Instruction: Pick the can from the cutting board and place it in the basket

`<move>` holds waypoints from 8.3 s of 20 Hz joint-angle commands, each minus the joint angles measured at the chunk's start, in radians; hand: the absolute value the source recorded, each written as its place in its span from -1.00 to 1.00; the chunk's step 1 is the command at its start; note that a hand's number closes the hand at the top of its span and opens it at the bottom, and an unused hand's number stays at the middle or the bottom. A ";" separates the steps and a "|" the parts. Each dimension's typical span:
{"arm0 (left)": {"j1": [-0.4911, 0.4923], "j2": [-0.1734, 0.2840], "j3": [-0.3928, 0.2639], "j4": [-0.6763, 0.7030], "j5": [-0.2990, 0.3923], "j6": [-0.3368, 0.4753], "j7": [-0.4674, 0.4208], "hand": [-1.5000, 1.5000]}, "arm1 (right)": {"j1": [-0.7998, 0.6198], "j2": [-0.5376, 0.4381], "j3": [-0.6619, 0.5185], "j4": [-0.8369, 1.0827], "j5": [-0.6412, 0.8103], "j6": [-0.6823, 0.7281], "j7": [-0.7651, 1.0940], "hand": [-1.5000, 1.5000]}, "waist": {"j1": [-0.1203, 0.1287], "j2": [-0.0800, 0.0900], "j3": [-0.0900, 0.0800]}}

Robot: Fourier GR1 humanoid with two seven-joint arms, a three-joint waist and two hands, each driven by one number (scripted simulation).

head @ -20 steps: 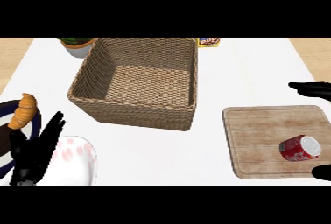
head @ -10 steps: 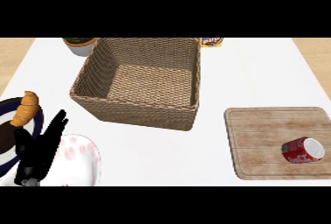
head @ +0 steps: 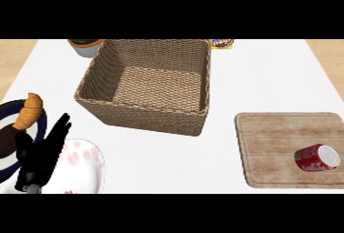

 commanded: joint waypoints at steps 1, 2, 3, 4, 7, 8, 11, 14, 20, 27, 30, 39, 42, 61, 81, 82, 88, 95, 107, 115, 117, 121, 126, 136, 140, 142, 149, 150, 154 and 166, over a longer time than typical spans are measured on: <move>0.023 -0.071 -0.055 0.108 -0.009 0.010 0.043 0.00 | 0.020 -0.026 -0.025 0.022 0.045 0.075 -0.106 -1.00 | -0.002 0.013 -0.017; 0.106 -0.083 -0.096 0.030 -0.034 0.032 0.040 0.00 | 0.031 0.001 -0.008 0.022 0.040 0.049 -0.080 -1.00 | 0.020 0.011 -0.017; 0.069 -0.061 -0.063 0.080 -0.013 -0.002 0.026 0.00 | 0.028 -0.012 -0.013 0.051 0.057 0.052 -0.113 -1.00 | 0.020 0.015 -0.017; 0.064 -0.080 -0.066 0.102 -0.011 0.001 0.012 0.00 | 0.033 -0.007 -0.028 0.065 0.048 0.053 -0.134 -1.00 | 0.009 0.015 -0.017; 0.063 -0.056 -0.051 0.069 -0.003 -0.003 0.038 0.00 | 0.093 0.048 -0.002 0.002 0.077 0.015 -0.121 -1.00 | 0.003 0.009 -0.017; 0.081 -0.041 -0.049 0.068 0.003 -0.026 0.032 0.00 | 0.086 0.072 0.018 0.013 0.079 -0.022 -0.102 -1.00 | 0.023 0.014 -0.017; 0.037 -0.043 -0.037 0.104 -0.001 -0.024 0.035 0.00 | 0.126 0.133 0.054 -0.031 0.128 -0.075 -0.121 -1.00 | 0.013 0.015 -0.017; 0.055 -0.053 -0.057 0.064 -0.011 -0.006 0.056 0.00 | 0.148 0.162 0.072 -0.027 0.147 -0.089 -0.125 -1.00 | 0.022 0.014 -0.017; 0.048 -0.091 -0.081 0.079 -0.030 0.011 0.035 0.00 | 0.196 0.233 0.153 -0.023 0.300 -0.193 -0.150 -1.00 | 0.030 0.017 -0.016; 0.060 -0.065 -0.055 0.081 -0.007 -0.019 0.046 0.00 | 0.231 0.298 0.230 -0.027 0.422 -0.266 -0.157 -1.00 | 0.027 0.014 -0.017; 0.063 -0.075 -0.072 0.075 -0.030 -0.014 0.025 0.00 | 0.189 0.311 0.243 0.038 0.438 -0.266 -0.184 -1.00 | 0.043 0.017 -0.017; 0.066 -0.095 -0.069 0.099 -0.029 -0.016 0.009 0.00 | 0.203 0.416 0.309 0.114 0.563 -0.386 -0.238 -1.00 | 0.035 0.017 -0.017; 0.059 -0.077 -0.061 0.103 -0.028 -0.031 0.020 0.00 | 0.188 0.448 0.330 0.114 0.594 -0.409 -0.229 -1.00 | 0.035 0.017 -0.018; 0.056 -0.099 -0.065 0.086 -0.033 -0.020 0.062 0.00 | 0.133 0.569 0.464 0.235 0.806 -0.464 -0.171 -1.00 | 0.032 0.016 -0.018; 0.022 -0.074 -0.037 0.090 -0.023 -0.043 0.087 0.00 | 0.050 0.632 0.479 0.368 0.927 -0.622 -0.313 1.00 | 0.032 0.017 -0.017; 0.007 -0.093 -0.050 0.112 -0.045 -0.029 0.063 0.00 | 0.057 0.670 0.512 0.363 0.956 -0.640 -0.287 1.00 | 0.029 0.017 -0.017; 0.030 -0.064 -0.051 0.059 -0.039 -0.034 0.068 0.00 | 0.027 0.938 0.615 0.235 1.014 -0.555 0.091 1.00 | 0.058 0.018 -0.026; -0.004 -0.033 -0.037 0.019 -0.028 -0.045 0.071 0.00 | -0.008 1.198 0.673 0.231 1.079 -0.572 0.386 1.00 | 0.099 0.028 -0.030; -0.024 -0.053 -0.053 0.046 -0.021 -0.046 0.086 0.00 | -0.125 1.466 0.779 0.020 1.012 -0.928 0.834 1.00 | 0.110 0.013 -0.013; -0.028 -0.052 -0.062 0.071 -0.025 -0.050 0.102 0.00 | -0.206 1.467 0.874 -0.134 1.136 -1.115 1.180 1.00 | 0.098 0.005 -0.028; -0.028 -0.056 -0.064 0.061 -0.020 -0.051 0.106 0.00 | -0.254 1.468 0.872 -0.153 1.172 -1.123 1.272 1.00 | 0.104 0.003 -0.029; -0.024 -0.046 -0.069 0.080 -0.032 -0.059 0.099 0.00 | -0.367 1.468 0.876 -0.161 1.256 -1.136 1.436 1.00 | 0.102 0.007 -0.030; -0.024 -0.068 -0.085 0.084 -0.044 -0.046 0.086 0.00 | -0.502 1.469 0.842 -0.113 1.299 -1.099 1.569 1.00 | 0.113 0.013 -0.030; -0.054 -0.062 -0.095 0.089 -0.042 -0.067 0.092 0.00 | -0.820 1.469 0.722 0.148 1.279 -1.035 1.693 1.00 | 0.143 0.025 -0.026; -0.071 -0.075 -0.090 0.074 -0.029 -0.052 0.125 0.00 | -0.896 1.469 0.674 0.283 1.241 -1.063 1.699 1.00 | 0.145 0.030 -0.023; -0.059 -0.082 -0.101 0.082 -0.039 -0.052 0.103 0.00 | -0.923 1.469 0.642 0.327 1.206 -1.110 1.694 1.00 | 0.146 0.033 -0.022; -0.057 -0.060 -0.093 0.093 -0.033 -0.079 0.090 0.00 | -0.932 1.469 0.584 0.406 1.125 -1.294 1.669 1.00 | 0.151 0.038 -0.021; -0.038 -0.076 -0.103 0.086 -0.041 -0.060 0.090 0.00 | -0.921 1.469 0.585 0.424 1.138 -1.322 1.652 1.00 | 0.147 0.036 -0.020; -0.031 -0.071 -0.090 0.105 -0.041 -0.060 0.070 0.00 | -0.888 1.469 0.596 0.488 1.099 -1.415 1.594 1.00 | 0.132 0.035 -0.020; -0.019 -0.057 -0.074 0.079 -0.035 -0.040 0.116 0.00 | -0.906 1.470 0.680 0.713 1.135 -1.347 1.633 -1.00 | 0.077 0.017 -0.019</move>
